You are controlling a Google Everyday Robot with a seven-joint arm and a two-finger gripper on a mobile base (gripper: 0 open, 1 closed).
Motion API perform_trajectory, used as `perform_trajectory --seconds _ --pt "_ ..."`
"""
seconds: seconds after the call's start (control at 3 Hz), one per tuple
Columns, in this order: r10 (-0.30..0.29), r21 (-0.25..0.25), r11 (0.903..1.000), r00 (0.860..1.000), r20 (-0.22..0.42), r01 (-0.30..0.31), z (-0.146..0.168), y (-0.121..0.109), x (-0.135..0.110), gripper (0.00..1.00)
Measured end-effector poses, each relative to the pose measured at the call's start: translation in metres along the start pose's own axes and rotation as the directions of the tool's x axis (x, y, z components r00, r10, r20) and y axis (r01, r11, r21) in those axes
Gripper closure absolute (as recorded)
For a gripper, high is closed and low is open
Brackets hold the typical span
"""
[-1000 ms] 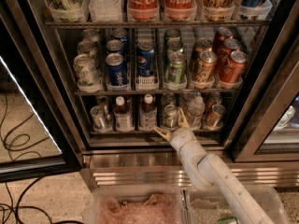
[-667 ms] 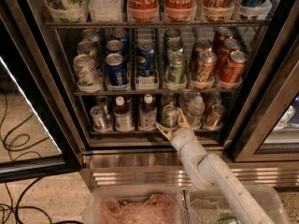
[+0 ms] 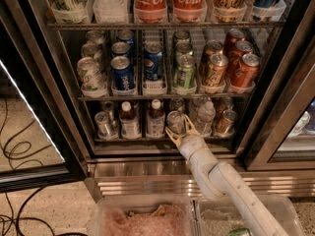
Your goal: Pick 7up can from bottom shelf of fridge
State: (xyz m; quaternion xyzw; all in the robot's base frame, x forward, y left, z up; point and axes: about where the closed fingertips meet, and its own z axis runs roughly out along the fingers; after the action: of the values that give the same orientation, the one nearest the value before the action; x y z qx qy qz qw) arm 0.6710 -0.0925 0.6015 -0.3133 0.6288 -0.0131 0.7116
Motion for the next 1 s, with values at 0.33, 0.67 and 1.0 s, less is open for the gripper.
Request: perform_trajectory --seconds 0.33,0.67,1.0 --pt "0.0 0.0 1.0 1.0 0.0 0.0 0.0 0.0 0.0 0.69" --pt "0.0 0.0 1.0 1.0 0.0 0.0 0.0 0.0 0.0 0.88" --pt "0.0 0.0 1.0 1.0 0.0 0.0 0.0 0.0 0.0 1.0"
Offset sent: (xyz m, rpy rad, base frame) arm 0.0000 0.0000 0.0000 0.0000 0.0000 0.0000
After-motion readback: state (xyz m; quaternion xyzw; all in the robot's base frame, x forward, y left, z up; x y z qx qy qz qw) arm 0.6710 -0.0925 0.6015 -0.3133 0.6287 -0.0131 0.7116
